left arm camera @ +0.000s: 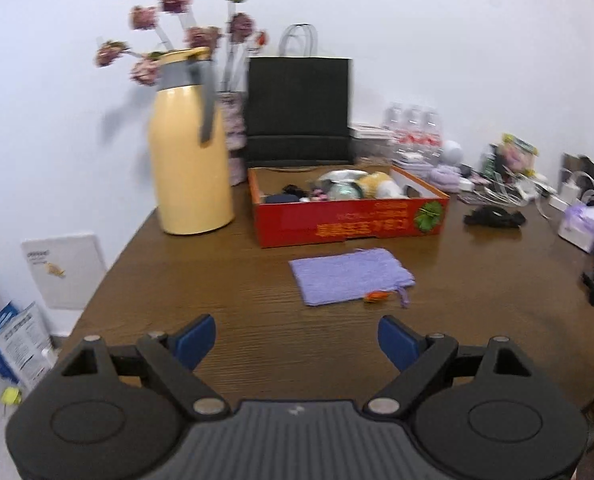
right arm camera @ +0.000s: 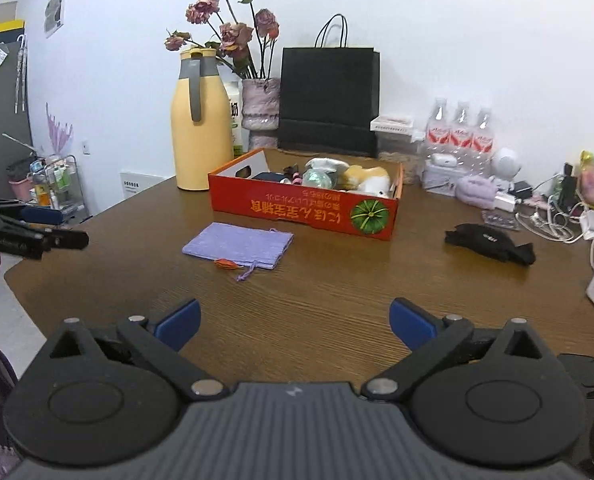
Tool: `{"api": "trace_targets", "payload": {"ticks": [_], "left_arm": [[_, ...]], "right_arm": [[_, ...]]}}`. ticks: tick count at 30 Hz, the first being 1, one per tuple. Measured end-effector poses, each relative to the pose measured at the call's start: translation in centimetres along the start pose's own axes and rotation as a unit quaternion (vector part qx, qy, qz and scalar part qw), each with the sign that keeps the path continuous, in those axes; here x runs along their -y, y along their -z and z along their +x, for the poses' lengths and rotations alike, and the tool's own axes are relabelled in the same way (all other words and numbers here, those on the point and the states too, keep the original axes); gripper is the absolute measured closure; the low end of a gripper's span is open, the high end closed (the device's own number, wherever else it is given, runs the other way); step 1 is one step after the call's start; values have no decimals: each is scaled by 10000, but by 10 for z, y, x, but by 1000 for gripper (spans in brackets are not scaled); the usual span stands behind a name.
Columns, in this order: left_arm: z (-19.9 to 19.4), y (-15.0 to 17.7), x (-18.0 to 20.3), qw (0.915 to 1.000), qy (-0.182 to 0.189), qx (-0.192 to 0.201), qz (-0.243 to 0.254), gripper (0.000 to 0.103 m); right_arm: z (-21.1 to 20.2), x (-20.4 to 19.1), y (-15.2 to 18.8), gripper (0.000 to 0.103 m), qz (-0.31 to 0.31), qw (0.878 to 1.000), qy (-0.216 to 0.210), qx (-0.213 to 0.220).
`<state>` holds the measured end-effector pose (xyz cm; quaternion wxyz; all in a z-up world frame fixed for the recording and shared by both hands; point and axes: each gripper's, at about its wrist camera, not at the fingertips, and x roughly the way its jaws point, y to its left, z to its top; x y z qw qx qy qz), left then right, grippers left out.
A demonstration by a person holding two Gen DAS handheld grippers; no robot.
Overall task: Organize objects
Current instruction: 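Move both open tools back toward the purple cloth, then grasp the orange tag with the right tool while the left tool grasps the purple cloth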
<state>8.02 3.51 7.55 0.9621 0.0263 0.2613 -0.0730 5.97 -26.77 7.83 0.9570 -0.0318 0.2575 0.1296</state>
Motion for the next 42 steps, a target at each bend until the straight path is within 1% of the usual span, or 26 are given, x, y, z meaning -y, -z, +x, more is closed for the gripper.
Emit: {"api": "trace_targets", "payload": {"ticks": [2,4,6,8,10,12,13,14,18,19,20,21,24,28,30,31,32,35,38,40,41,42], "left_arm": [[7,-1,-1,9998,-134,-45,-125,15],[16,-2,0,9997,-110,-72,-222,15],[26,-1,-1,9994,-42,-149,-297,15],[37,1,-2,9991,-2,-257,-331,15],[47,3,-5,9988,-35,-334,-357,15],[57,5,-8,9983,-53,-441,-376,16],[62,6,-10,9980,-44,-485,-397,16],[66,7,-12,9977,-40,-520,-423,16],[82,7,-15,9970,-49,-641,-438,16],[86,7,-16,9968,-58,-663,-440,16],[90,6,-17,9967,-55,-673,-446,16],[92,6,-18,9967,-41,-679,-452,16],[101,4,-19,9964,3,-713,-459,16],[116,0,-15,9964,38,-752,-392,17],[121,-3,-13,9966,65,-726,-374,17],[123,-5,-11,9968,77,-702,-365,17],[125,-6,-10,9970,81,-685,-353,17],[132,-9,-6,9969,59,-709,-343,17],[142,-12,1,9968,109,-740,-283,16],[153,-16,8,9973,239,-666,-211,13],[164,-20,14,9975,290,-633,-155,10],[174,-24,20,9975,290,-630,-117,9]], "right_arm": [[9,-6,0,1,-4,10000,-16,44],[25,-15,1,6,-45,9998,-204,67],[48,-28,1,24,-248,9986,-465,86],[80,-40,-2,33,-616,9960,-644,-7],[111,-48,-9,37,-803,9943,-694,-142],[141,-54,-16,49,-909,9926,-790,-168],[155,-56,-19,54,-917,9916,-881,-248],[172,-59,-24,61,-933,9904,-954,-353],[213,-70,-29,65,-1201,9870,-957,-478],[218,-70,-29,69,-1210,9866,-955,-534],[221,-71,-28,77,-1178,9864,-989,-572],[220,-70,-27,78,-1118,9865,-1038,-601],[215,-68,-22,79,-1052,9861,-1125,-625],[220,-65,-23,79,-1085,9880,-919,-605],[227,-63,-25,80,-1021,9874,-989,-689],[229,-64,-25,82,-993,9872,-1024,-709],[229,-64,-24,92,-980,9871,-1043,-714],[220,-65,-23,92,-932,9864,-1105,-787],[201,-53,-21,92,-656,9922,-872,-599],[186,-35,-19,92,-298,9961,-696,-457],[180,-26,-17,92,-147,9973,-596,-410],[174,-20,-16,92,-51,9980,-509,-372]]}}
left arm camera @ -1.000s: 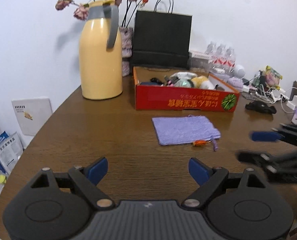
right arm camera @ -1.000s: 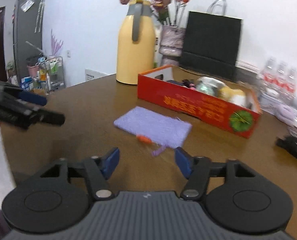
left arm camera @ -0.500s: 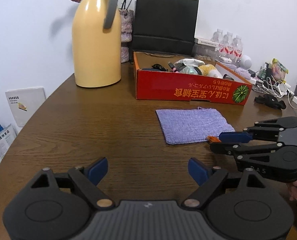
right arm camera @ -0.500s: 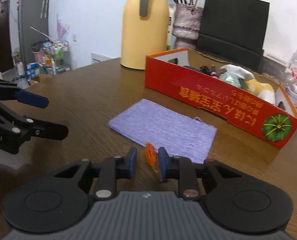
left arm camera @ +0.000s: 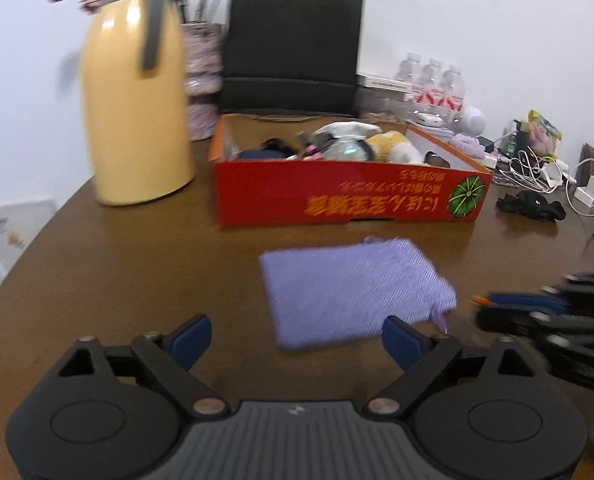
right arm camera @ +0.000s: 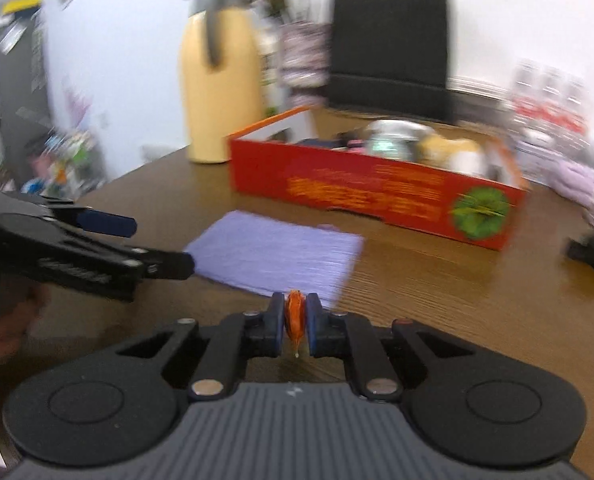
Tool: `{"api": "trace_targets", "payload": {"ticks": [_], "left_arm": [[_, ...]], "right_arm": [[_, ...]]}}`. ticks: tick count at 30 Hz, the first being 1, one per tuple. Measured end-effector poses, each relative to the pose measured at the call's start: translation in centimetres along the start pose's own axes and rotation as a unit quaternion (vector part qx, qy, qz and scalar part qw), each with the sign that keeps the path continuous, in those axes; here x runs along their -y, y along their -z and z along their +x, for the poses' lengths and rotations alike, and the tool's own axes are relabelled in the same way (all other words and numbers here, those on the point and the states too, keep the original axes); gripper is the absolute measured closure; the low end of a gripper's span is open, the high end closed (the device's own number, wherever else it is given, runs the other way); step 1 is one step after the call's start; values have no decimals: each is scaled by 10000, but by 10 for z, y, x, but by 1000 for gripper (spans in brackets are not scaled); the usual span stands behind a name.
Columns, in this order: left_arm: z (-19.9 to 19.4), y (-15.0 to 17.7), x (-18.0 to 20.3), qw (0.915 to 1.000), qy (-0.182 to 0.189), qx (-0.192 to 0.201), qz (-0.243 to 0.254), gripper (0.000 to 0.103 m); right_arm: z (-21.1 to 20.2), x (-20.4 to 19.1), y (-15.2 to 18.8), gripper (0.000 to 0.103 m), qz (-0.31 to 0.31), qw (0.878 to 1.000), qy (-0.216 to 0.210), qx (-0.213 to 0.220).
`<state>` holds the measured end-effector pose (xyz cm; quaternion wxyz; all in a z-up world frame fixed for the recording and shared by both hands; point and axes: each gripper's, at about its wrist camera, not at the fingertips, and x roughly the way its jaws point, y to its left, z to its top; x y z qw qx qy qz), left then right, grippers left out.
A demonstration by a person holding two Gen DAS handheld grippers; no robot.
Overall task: Organize objects
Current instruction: 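Grasp the orange tag with the right tool while the left tool grasps the purple cloth, then lift the purple cloth with the left tool while the right tool carries the orange tag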
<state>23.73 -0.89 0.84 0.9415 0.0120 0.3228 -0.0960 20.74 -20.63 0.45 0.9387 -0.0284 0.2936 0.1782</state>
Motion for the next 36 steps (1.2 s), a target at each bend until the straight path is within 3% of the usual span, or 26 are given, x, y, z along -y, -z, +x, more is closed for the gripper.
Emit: {"api": "trace_targets", "payload": {"ticks": [4,7,13,16,17,19,20,21,27,32,36], "left_arm": [[40,-23,27,9998,122,-110,-118,5],[68,-29,55,9981,-119,-551,266,5],[73,-36,88,9978,60,-485,441,5],[85,-34,94,9976,-85,-552,410,12],[84,-33,93,9980,-153,-503,364,20],[78,-33,85,9985,-215,-413,298,53],[74,-32,81,9984,-223,-370,374,92],[71,-31,76,9980,-194,-386,451,98],[16,-5,50,9994,231,-266,-45,99],[-71,4,42,9971,631,300,-306,99],[-133,-7,28,9908,890,959,-358,99]], "right_arm": [[-17,16,11,91,236,9996,148,83],[-26,21,19,91,316,9992,183,156],[-28,37,23,91,595,9973,251,339],[-27,46,24,91,635,9967,379,347],[-27,49,25,91,649,9964,416,351],[-31,53,28,91,693,9960,419,371],[-33,55,29,91,712,9958,432,389],[-35,56,30,91,727,9956,433,404],[-49,50,37,91,800,9948,408,485],[-75,31,38,91,733,9948,315,626],[-108,13,27,91,629,9926,121,1035]]}}
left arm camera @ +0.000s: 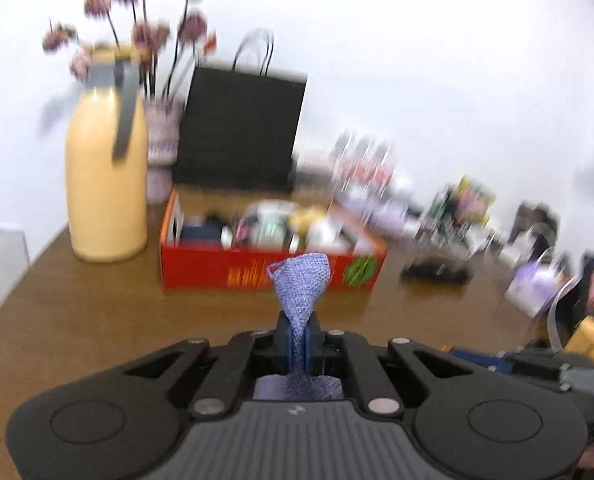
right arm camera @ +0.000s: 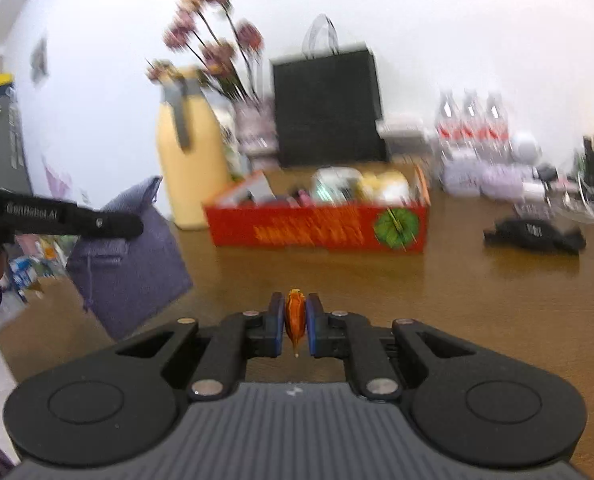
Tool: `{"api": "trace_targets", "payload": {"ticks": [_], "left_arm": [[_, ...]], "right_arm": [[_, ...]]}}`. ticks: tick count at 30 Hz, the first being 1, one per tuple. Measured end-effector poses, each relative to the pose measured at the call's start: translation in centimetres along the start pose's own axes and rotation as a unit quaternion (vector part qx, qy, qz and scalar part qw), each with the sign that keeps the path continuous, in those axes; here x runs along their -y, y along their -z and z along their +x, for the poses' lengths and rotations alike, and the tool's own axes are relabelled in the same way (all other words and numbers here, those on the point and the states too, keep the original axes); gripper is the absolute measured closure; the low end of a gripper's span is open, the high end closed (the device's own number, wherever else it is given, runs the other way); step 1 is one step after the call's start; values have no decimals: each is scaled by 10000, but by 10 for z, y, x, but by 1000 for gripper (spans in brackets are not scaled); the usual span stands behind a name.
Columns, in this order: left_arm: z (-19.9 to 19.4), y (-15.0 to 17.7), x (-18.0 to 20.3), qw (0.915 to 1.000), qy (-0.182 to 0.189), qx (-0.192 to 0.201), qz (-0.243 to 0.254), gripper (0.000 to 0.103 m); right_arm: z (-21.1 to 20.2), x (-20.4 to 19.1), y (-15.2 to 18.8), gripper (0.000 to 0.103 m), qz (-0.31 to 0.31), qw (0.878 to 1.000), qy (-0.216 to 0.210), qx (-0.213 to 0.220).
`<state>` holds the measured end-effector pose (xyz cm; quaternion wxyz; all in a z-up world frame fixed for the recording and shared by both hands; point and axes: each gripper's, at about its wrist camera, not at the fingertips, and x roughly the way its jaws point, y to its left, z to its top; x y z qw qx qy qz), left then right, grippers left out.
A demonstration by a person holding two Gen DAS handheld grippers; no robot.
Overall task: Organize objects
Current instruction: 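Lift the purple cloth with the left tool while the right tool carries the orange tag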
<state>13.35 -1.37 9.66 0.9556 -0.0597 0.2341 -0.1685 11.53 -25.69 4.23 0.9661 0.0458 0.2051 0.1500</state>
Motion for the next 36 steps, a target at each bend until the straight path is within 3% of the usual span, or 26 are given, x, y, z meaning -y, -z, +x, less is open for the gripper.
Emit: {"api": "trace_targets", "payload": {"ticks": [3,7,10,13,17,21,25,28,30,32,34,36], "left_arm": [[-20,-13,-5,9995,86,274,-113,99],[-23,-26,-14,9994,98,319,-132,99],[-25,-49,-18,9982,30,588,115,99],[-21,-82,-24,9966,-5,786,266,99],[6,-140,-28,9967,84,722,371,98],[77,-192,-27,9984,-168,225,498,98],[168,-204,-27,9960,-569,-481,491,98],[247,-180,-19,9828,-1133,-1038,1024,98],[296,-157,-24,9734,-1369,-1522,1030,98],[332,-136,-27,9701,-1250,-1887,876,96],[351,-121,-21,9693,-925,-2108,864,83],[355,-114,-15,9727,-615,-2081,824,53]], "right_arm": [[-20,-11,-12,91,-3,9990,-295,348],[-29,-19,-28,91,-231,9982,-145,528],[-38,-13,-49,91,-263,9966,-228,753],[-44,-5,-85,91,-469,9935,-184,1018],[-24,14,-152,91,-587,9918,-328,1089],[50,29,-219,91,-716,9957,-292,505],[160,54,-252,91,-587,9967,47,-556],[247,88,-242,91,-248,9900,336,-1348],[294,104,-222,91,-58,9823,535,-1795],[324,113,-199,91,9,9751,725,-2095],[346,117,-180,91,72,9712,815,-2238],[358,121,-169,88,208,9690,753,-2343]]}}
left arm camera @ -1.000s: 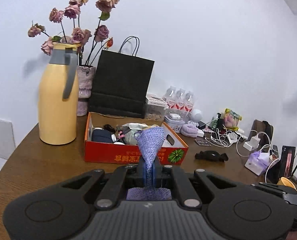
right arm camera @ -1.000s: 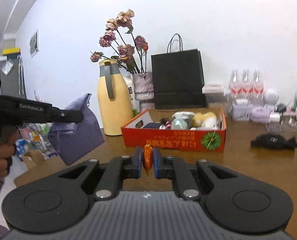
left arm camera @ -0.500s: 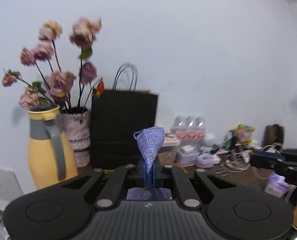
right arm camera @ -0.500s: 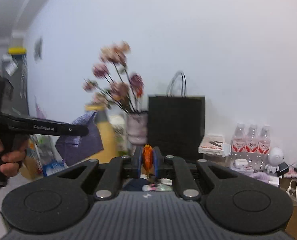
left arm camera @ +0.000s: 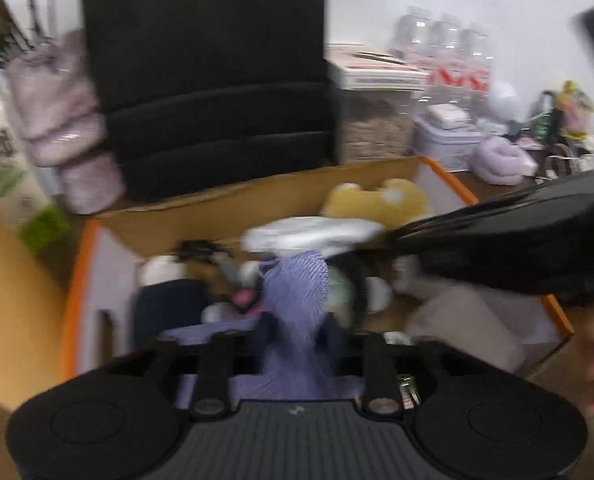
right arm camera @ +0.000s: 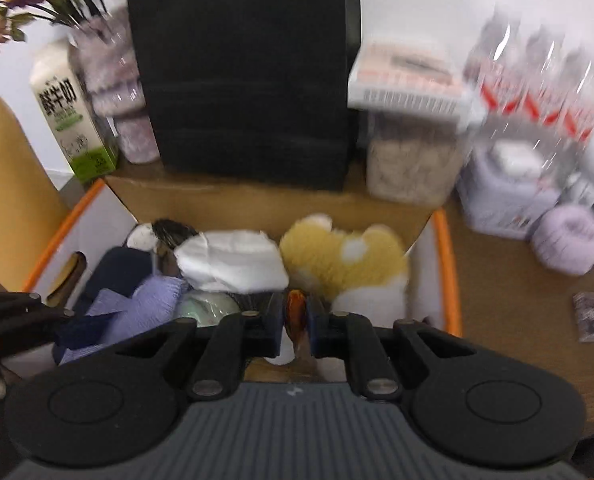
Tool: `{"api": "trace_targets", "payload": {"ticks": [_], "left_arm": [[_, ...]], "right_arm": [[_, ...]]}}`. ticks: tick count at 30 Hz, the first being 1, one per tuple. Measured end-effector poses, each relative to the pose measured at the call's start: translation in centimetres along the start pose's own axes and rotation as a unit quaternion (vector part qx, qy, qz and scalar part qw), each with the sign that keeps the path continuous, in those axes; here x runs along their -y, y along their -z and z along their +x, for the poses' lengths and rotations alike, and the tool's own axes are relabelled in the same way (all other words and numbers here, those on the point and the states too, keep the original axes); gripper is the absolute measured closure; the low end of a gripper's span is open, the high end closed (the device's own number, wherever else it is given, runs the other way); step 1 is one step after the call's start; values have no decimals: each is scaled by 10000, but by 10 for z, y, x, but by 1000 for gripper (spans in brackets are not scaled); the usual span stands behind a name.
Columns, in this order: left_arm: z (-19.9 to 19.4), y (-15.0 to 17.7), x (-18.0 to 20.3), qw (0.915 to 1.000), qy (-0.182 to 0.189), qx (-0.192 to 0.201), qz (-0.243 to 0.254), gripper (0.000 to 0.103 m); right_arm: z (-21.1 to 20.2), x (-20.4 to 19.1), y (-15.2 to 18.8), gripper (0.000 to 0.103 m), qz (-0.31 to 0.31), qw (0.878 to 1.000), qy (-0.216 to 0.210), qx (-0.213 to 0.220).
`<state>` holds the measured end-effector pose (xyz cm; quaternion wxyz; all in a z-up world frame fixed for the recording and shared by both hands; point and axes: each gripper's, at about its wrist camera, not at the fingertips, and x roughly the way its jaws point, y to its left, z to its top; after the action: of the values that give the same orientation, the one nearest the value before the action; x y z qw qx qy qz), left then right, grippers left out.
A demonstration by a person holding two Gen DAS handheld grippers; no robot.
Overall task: Organize objects
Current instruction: 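Lift the purple cloth with the left tool while the right tool carries the orange tag, then drop the purple cloth and orange tag into the box with both tools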
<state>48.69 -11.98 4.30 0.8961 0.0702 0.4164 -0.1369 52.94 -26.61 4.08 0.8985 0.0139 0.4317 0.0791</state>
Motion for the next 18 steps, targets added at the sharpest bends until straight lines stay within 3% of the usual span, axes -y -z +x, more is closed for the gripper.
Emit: {"api": "trace_targets", "payload": {"ticks": [1,3,4,7,10,14,18], "left_arm": [[-1,0,2,9999,135,86,41,46],[-10,-2,5,9992,164,321,151,35],[-14,-4,6,9989,120,404,196,33],[-26,-12,4,9988,-25,467,161,28],[-41,-16,-11,9985,-140,494,-207,24],[-71,-5,-21,9959,-458,659,-415,24],[-104,26,-21,9950,-360,836,-418,22]], "right_arm": [[7,2,3,84,16,10000,19,-24],[7,3,5,53,28,10000,75,14],[3,4,5,48,37,9999,49,95],[-14,7,2,47,2,9994,56,339],[-34,10,0,44,2,9989,28,470],[-69,5,13,31,-201,9975,-15,677],[-106,-2,39,15,-324,9947,29,971]]}}
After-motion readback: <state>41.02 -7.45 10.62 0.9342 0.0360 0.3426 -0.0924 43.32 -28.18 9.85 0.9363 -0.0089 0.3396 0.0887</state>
